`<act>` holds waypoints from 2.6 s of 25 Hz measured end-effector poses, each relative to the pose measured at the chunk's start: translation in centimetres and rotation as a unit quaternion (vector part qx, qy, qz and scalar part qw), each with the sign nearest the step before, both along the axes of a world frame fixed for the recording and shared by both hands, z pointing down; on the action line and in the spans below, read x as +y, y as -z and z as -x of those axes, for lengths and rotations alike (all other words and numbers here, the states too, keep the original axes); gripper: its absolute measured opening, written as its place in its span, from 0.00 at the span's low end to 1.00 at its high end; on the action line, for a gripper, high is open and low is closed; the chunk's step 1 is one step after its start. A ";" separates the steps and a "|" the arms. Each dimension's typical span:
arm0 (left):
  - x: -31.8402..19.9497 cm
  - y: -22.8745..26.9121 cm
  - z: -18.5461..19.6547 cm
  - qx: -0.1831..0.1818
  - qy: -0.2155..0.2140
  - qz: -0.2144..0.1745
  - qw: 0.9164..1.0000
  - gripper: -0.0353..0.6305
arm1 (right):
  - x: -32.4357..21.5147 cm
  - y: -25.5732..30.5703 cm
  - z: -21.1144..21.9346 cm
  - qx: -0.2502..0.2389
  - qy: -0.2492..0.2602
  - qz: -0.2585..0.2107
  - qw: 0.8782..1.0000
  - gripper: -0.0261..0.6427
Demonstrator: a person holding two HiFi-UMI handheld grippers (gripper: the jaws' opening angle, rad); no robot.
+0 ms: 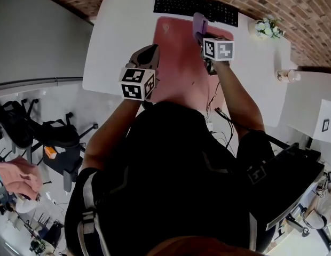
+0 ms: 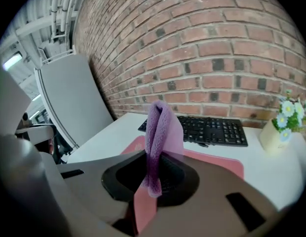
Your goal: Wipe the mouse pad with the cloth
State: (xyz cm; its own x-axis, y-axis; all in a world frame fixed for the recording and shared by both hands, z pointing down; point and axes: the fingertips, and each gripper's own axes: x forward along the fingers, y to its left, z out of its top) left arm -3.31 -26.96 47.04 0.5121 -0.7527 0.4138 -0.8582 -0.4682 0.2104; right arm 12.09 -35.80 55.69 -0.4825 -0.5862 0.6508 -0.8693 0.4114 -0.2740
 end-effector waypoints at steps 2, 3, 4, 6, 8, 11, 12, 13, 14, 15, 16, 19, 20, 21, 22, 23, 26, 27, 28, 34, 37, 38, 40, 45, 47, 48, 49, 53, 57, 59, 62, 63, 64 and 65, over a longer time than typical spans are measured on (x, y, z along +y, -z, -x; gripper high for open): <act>-0.5 0.0 -1.5 0.000 -0.012 0.001 1.000 0.06 | -0.4 0.0 -2.9 0.008 -0.023 -0.003 1.000 0.13; -0.7 0.0 -2.2 0.000 -0.017 0.001 1.000 0.06 | -0.6 0.0 -4.3 0.013 -0.033 -0.004 0.999 0.13; -0.9 -0.1 -2.9 0.000 -0.021 0.002 1.000 0.06 | -0.8 -0.1 -5.7 0.018 -0.043 -0.005 0.999 0.13; -1.1 -0.2 -4.2 -0.003 -0.032 0.003 0.999 0.06 | -1.0 -0.3 -8.4 0.034 -0.061 -0.008 0.998 0.13; -1.3 -0.5 -5.4 -0.005 -0.042 0.006 0.999 0.06 | -1.1 -0.6 -11.1 0.049 -0.078 -0.009 0.996 0.13; -1.6 -0.8 -7.0 -0.007 -0.056 0.010 0.998 0.06 | -1.2 -1.3 -15.1 0.067 -0.104 -0.005 0.992 0.13; -1.7 -0.9 -7.4 -0.009 -0.059 0.010 0.998 0.06 | -1.2 -1.6 -16.3 0.074 -0.110 -0.003 0.991 0.13; -1.8 -1.0 -7.8 -0.012 -0.062 0.010 0.998 0.06 | -1.1 -2.0 -17.3 0.082 -0.115 0.000 0.990 0.13; -1.9 -1.1 -8.1 -0.014 -0.065 0.011 0.998 0.06 | -1.0 -2.4 -18.3 0.090 -0.119 0.003 0.989 0.13; -1.9 -1.2 -8.4 -0.015 -0.067 0.011 0.998 0.06 | -0.8 -2.8 -19.2 0.098 -0.123 0.006 0.988 0.13; -2.0 -1.2 -8.7 -0.015 -0.069 0.012 0.997 0.06 | -0.7 -3.2 -19.9 0.108 -0.125 0.009 0.986 0.13; -2.2 -1.5 -8.9 -0.013 -0.071 0.016 0.997 0.06 | -0.6 -4.5 -21.2 0.135 -0.127 0.015 0.983 0.13; -2.3 -1.6 -8.9 -0.014 -0.071 0.018 0.997 0.06 | -0.6 -5.0 -21.4 0.142 -0.127 0.017 0.981 0.13; -2.4 -1.7 -8.8 -0.015 -0.071 0.020 0.997 0.06 | -0.6 -5.4 -21.4 0.149 -0.126 0.019 0.981 0.13; -2.4 -1.8 -8.8 -0.017 -0.071 0.022 0.997 0.06 | -0.7 -5.9 -21.4 0.154 -0.125 0.021 0.980 0.13; -2.4 -1.9 -8.7 -0.017 -0.070 0.023 0.997 0.06 | -0.8 -6.3 -21.2 0.158 -0.122 0.022 0.980 0.13; -2.6 -2.1 -8.2 -0.019 -0.068 0.026 0.997 0.06 | -1.2 -7.4 -20.1 0.162 -0.109 0.031 0.980 0.13; -2.6 -2.2 -7.9 -0.020 -0.066 0.027 0.997 0.06 | -1.4 -7.7 -19.6 0.164 -0.103 0.034 0.980 0.13; -2.5 -2.3 -7.5 -0.021 -0.063 0.028 0.997 0.06 | -1.4 -8.0 -19.0 0.165 -0.095 0.037 0.981 0.13; -2.4 -2.8 -4.7 -0.007 -0.033 0.043 0.999 0.06 | -1.7 -9.3 -15.2 0.157 -0.063 0.053 0.984 0.13; -2.4 -2.7 -3.2 -0.006 -0.021 0.041 0.999 0.06 | -1.6 -9.5 -12.9 0.157 -0.045 0.057 0.985 0.13; -2.4 -2.7 -2.8 -0.006 -0.018 0.041 0.999 0.06 | -1.5 -9.6 -12.1 0.158 -0.038 0.058 0.985 0.13; -2.4 -2.8 -2.0 -0.006 -0.013 0.042 0.999 0.06 | -1.5 -9.7 -10.6 0.156 -0.026 0.058 0.986 0.13; -2.2 -2.9 -0.6 -0.002 0.000 0.043 0.999 0.06 | -1.9 -9.8 -7.4 0.149 -0.005 0.059 0.987 0.13; -2.0 -2.8 0.0 0.000 0.006 0.043 0.999 0.06 | -2.0 -9.9 -6.3 0.148 0.003 0.060 0.987 0.13; -2.0 -2.8 0.3 0.000 0.008 0.042 0.999 0.06 | -2.1 -9.9 -5.7 0.148 0.008 0.060 0.987 0.13; -2.0 -2.7 0.6 0.000 0.010 0.041 0.999 0.06 | -2.2 -9.9 -5.1 0.148 0.013 0.060 0.987 0.13; -1.7 -2.6 2.4 0.000 0.025 0.040 0.999 0.06 | -2.6 -10.1 -2.5 0.145 0.031 0.059 0.987 0.13; -1.3 -2.4 4.2 0.001 0.040 0.039 0.998 0.06 | -2.9 -10.1 0.0 0.142 0.048 0.057 0.987 0.13; -1.2 -2.3 5.1 0.002 0.048 0.038 0.998 0.06 | -3.0 -10.0 1.4 0.140 0.058 0.055 0.987 0.13; -1.0 -2.2 6.3 0.003 0.056 0.037 0.998 0.06 | -3.1 -9.9 3.5 0.135 0.070 0.056 0.987 0.13; -0.9 -2.2 6.7 0.004 0.059 0.037 0.998 0.06 | -3.1 -9.8 4.1 0.134 0.075 0.055 0.987 0.13; -0.8 -2.2 7.1 0.004 0.061 0.037 0.997 0.06 | -3.1 -9.8 4.8 0.133 0.079 0.055 0.986 0.13; -0.7 -2.2 7.4 0.003 0.062 0.037 0.997 0.06 | -3.1 -9.8 5.5 0.133 0.083 0.055 0.986 0.13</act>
